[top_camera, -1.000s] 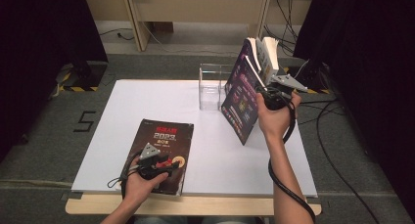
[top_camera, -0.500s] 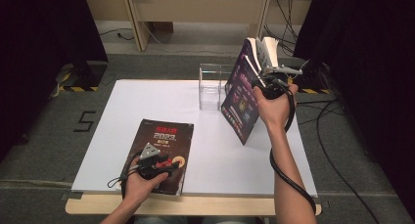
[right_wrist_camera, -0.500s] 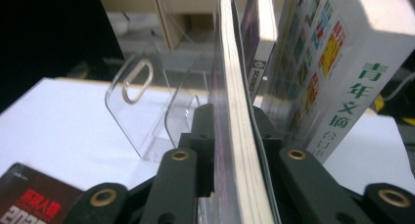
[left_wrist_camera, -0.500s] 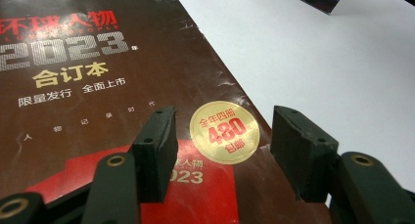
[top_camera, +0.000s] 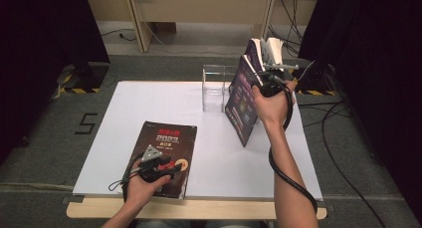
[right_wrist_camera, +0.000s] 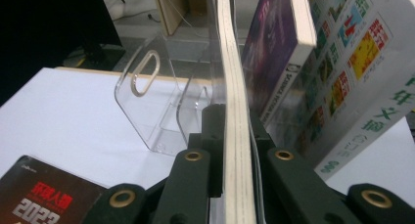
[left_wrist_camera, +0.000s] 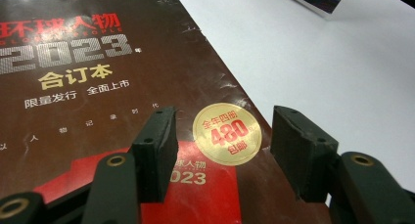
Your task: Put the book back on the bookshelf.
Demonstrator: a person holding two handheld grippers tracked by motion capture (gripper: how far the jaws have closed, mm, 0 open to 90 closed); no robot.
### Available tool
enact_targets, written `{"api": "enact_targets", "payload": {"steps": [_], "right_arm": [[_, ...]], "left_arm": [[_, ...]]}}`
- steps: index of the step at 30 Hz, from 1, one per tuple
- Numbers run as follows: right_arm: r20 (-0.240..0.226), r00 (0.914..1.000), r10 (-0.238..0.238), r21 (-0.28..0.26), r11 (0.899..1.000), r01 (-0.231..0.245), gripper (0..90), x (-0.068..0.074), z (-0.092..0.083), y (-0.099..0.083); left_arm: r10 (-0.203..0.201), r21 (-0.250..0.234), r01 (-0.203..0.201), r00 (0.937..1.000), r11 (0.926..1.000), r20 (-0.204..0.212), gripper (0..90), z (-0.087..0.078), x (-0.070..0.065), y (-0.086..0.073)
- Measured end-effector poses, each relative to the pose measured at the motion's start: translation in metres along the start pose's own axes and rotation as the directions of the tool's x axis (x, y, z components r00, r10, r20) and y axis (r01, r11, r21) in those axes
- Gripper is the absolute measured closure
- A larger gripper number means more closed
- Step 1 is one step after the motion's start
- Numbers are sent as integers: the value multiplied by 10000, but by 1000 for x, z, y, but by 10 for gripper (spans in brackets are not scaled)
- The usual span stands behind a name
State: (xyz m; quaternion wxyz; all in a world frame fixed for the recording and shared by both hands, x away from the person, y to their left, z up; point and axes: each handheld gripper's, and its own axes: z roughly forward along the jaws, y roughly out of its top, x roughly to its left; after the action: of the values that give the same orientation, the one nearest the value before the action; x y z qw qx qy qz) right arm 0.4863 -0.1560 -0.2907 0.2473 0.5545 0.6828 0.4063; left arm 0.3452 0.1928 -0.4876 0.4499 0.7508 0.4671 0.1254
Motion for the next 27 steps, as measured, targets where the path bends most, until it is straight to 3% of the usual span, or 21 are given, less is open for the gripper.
{"api": "enact_targets", "payload": {"steps": [13,20,27], "right_arm": [[88,9990,443,-1192,9919,-430,845,7,-5,13],[181,9972,728,-1559,9854,-691,845,9,8,22],[390,9967,707,-1725,9830,-630,845,17,25,28]], "left_arm": [[-14,-9,14,10000,10000,-9,424,0,0,0],[-44,-28,44,10000,10000,5,424,0,1,0],[-62,-34,62,10000,10000,5,425,-1,2,0]]}}
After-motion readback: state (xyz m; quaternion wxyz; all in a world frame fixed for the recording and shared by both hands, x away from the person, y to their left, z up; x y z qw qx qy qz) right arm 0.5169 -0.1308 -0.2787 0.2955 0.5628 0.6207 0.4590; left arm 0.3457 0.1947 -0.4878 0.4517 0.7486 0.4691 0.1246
